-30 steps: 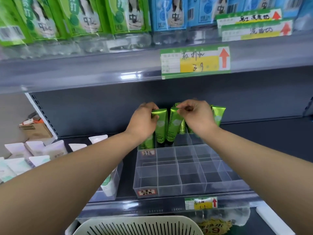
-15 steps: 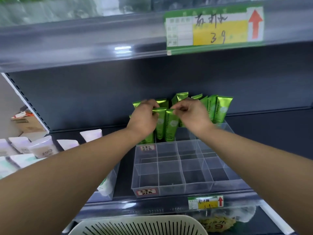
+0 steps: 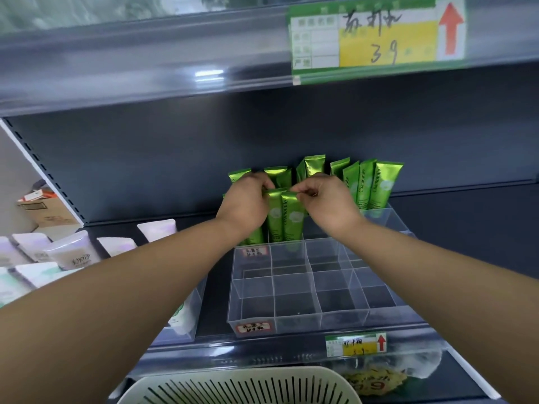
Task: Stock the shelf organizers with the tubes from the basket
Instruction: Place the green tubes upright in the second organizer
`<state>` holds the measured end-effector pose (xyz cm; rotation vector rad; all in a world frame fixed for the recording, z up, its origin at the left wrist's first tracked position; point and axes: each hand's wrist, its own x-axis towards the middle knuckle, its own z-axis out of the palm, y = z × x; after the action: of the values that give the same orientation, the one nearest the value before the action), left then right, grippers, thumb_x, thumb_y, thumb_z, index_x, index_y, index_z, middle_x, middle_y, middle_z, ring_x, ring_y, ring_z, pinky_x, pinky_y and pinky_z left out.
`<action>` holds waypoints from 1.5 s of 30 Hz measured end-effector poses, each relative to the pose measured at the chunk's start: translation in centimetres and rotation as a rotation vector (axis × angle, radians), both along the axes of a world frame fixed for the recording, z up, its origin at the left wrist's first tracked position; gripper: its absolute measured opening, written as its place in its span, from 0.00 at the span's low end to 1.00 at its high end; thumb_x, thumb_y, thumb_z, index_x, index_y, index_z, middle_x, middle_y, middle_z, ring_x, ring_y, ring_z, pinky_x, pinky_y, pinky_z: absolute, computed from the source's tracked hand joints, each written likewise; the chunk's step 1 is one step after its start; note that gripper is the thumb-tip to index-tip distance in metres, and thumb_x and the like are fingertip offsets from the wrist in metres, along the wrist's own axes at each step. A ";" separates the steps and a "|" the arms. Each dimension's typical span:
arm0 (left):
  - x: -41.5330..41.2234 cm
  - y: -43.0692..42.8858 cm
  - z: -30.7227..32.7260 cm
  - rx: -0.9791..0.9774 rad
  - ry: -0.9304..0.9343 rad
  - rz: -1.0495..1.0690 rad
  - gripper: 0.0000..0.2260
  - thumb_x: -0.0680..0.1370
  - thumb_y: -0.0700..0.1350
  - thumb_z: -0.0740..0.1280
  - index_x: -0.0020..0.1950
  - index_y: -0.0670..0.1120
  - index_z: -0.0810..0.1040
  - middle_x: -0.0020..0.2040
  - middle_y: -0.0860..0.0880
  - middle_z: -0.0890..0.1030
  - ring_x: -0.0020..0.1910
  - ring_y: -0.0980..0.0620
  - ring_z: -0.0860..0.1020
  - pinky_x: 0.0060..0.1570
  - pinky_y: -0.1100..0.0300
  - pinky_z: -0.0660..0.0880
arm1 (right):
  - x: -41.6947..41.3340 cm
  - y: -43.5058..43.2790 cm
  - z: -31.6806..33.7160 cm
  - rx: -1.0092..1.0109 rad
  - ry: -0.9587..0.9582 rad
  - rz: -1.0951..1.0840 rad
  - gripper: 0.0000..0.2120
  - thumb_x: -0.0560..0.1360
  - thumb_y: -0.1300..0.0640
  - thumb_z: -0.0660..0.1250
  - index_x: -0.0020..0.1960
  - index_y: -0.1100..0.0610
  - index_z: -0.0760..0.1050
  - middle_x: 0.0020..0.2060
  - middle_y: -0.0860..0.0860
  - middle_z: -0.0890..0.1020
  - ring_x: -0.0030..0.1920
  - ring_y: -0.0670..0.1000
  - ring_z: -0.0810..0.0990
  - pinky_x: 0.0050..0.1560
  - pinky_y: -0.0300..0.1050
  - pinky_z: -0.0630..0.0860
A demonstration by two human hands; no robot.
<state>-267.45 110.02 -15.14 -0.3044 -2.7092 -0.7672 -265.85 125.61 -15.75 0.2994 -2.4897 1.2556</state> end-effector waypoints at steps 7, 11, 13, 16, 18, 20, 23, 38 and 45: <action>0.9 -0.2 1.0 -0.018 0.003 -0.022 0.11 0.76 0.36 0.65 0.58 0.43 0.77 0.56 0.46 0.78 0.52 0.51 0.77 0.50 0.70 0.67 | 0.9 0.0 0.7 -0.005 0.009 0.020 0.11 0.74 0.69 0.63 0.53 0.62 0.80 0.45 0.49 0.75 0.45 0.46 0.74 0.43 0.23 0.65; 2.3 -0.3 2.0 -0.064 -0.007 -0.032 0.15 0.75 0.37 0.66 0.62 0.43 0.76 0.60 0.44 0.77 0.57 0.48 0.77 0.55 0.65 0.68 | 1.9 -0.2 1.3 0.023 0.019 0.014 0.11 0.75 0.67 0.64 0.55 0.61 0.80 0.48 0.50 0.77 0.47 0.46 0.75 0.46 0.27 0.64; 3.1 -0.3 2.6 -0.093 -0.010 -0.031 0.16 0.76 0.39 0.65 0.64 0.44 0.75 0.62 0.44 0.75 0.58 0.47 0.76 0.57 0.61 0.70 | 2.6 -0.2 1.6 0.059 0.017 0.011 0.12 0.75 0.64 0.64 0.57 0.58 0.78 0.53 0.51 0.77 0.50 0.48 0.76 0.46 0.28 0.64; 4.6 -0.5 3.4 -0.185 -0.012 -0.048 0.19 0.76 0.40 0.65 0.67 0.45 0.72 0.65 0.45 0.73 0.60 0.46 0.75 0.58 0.59 0.69 | 3.6 -0.3 2.0 0.121 -0.023 0.021 0.14 0.76 0.60 0.64 0.61 0.55 0.76 0.60 0.50 0.74 0.55 0.50 0.75 0.46 0.30 0.63; 5.7 -0.8 3.9 -0.270 -0.018 -0.080 0.22 0.76 0.41 0.66 0.70 0.44 0.69 0.67 0.45 0.70 0.63 0.46 0.72 0.63 0.58 0.68 | 4.5 -0.5 2.2 0.167 -0.038 0.034 0.17 0.75 0.59 0.65 0.63 0.54 0.74 0.63 0.50 0.72 0.59 0.50 0.74 0.49 0.30 0.62; 6.8 -1.0 4.3 -0.367 -0.020 -0.088 0.25 0.76 0.44 0.65 0.72 0.45 0.65 0.70 0.46 0.68 0.66 0.45 0.69 0.66 0.53 0.67 | 5.4 -0.6 2.4 0.221 -0.037 0.046 0.20 0.75 0.56 0.66 0.66 0.54 0.72 0.67 0.49 0.69 0.65 0.50 0.70 0.56 0.31 0.61; 8.5 -1.2 4.8 -0.474 0.006 -0.064 0.27 0.76 0.48 0.64 0.74 0.48 0.61 0.72 0.48 0.65 0.67 0.44 0.66 0.67 0.53 0.64 | 7.0 -0.9 2.9 0.313 -0.036 0.035 0.24 0.75 0.53 0.64 0.70 0.52 0.67 0.71 0.48 0.64 0.70 0.51 0.63 0.68 0.42 0.61; 18.5 -3.2 4.6 -0.581 0.070 -0.025 0.29 0.76 0.55 0.61 0.75 0.49 0.57 0.74 0.48 0.61 0.73 0.46 0.59 0.72 0.52 0.56 | 16.4 -2.0 3.7 0.523 -0.117 0.056 0.34 0.75 0.44 0.62 0.76 0.45 0.49 0.76 0.47 0.44 0.75 0.53 0.46 0.72 0.57 0.53; 23.4 -4.5 3.8 -0.577 0.041 -0.010 0.32 0.77 0.55 0.61 0.76 0.48 0.53 0.77 0.47 0.55 0.76 0.46 0.53 0.73 0.51 0.51 | 20.9 -3.0 2.3 0.553 -0.147 0.107 0.36 0.75 0.43 0.62 0.76 0.46 0.45 0.76 0.47 0.42 0.76 0.52 0.43 0.73 0.55 0.52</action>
<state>-244.09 105.54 -11.33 -0.4510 -2.8339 0.0402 -244.96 122.61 -13.45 0.4911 -2.9484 0.6137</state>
